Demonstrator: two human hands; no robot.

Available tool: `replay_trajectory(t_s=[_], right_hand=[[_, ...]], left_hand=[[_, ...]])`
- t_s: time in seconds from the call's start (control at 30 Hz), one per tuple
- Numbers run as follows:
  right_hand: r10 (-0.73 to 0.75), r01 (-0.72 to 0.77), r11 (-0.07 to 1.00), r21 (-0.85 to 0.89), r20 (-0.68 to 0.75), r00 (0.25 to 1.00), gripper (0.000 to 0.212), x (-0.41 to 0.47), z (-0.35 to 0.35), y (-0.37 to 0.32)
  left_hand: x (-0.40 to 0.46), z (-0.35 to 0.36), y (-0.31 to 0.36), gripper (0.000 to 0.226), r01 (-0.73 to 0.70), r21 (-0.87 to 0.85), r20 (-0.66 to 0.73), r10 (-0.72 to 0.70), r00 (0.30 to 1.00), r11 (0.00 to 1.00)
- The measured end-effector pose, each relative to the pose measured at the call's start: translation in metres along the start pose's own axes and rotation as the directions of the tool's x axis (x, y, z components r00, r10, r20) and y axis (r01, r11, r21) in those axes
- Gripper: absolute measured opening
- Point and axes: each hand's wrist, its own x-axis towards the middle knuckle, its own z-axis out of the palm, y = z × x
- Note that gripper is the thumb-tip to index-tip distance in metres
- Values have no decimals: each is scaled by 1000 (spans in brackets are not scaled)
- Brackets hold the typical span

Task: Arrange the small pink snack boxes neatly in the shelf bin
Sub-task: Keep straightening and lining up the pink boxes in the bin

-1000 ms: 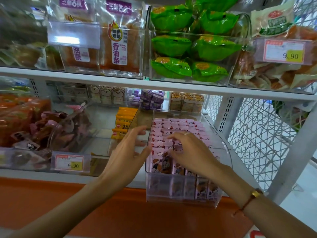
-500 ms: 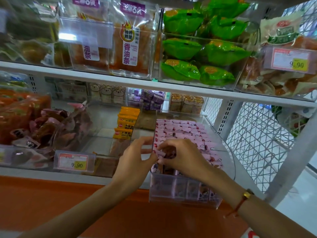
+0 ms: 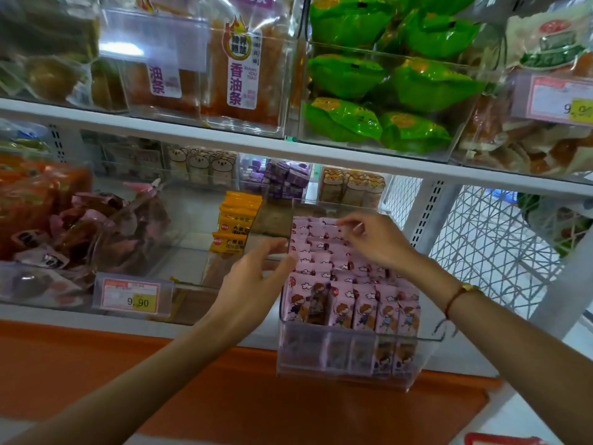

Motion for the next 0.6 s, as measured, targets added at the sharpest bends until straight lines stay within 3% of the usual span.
replay_trajectory(t_s=[0.17,0.3,0.4,0.47,0.53,0.6], right_hand=[[49,-36,976,-216,58,997,25,54,27,20],[138,-113,958,-263,77,987,24,78,39,27],[159,-151,979,-138,51,986,19,84,41,31],[147,-147,989,-1,-46,988,13,83,42,30],[192,-152,969,193,-210,959,12,83,40,26],[338,-163,869,468,-318,886,10,83,34,18]], left_hand=[[2,3,-9,38,6,-82,-4,-6,1000,997],[2,3,-11,39,15,-122,10,-14,1000,992],[3,5,-11,43,22,-140,17,-20,1000,990],[4,5,-11,41,25,-146,9,-24,1000,989],[4,5,-11,39,33,-147,3,-33,999,989],[5,5,-11,39,42,-151,5,-42,999,988]])
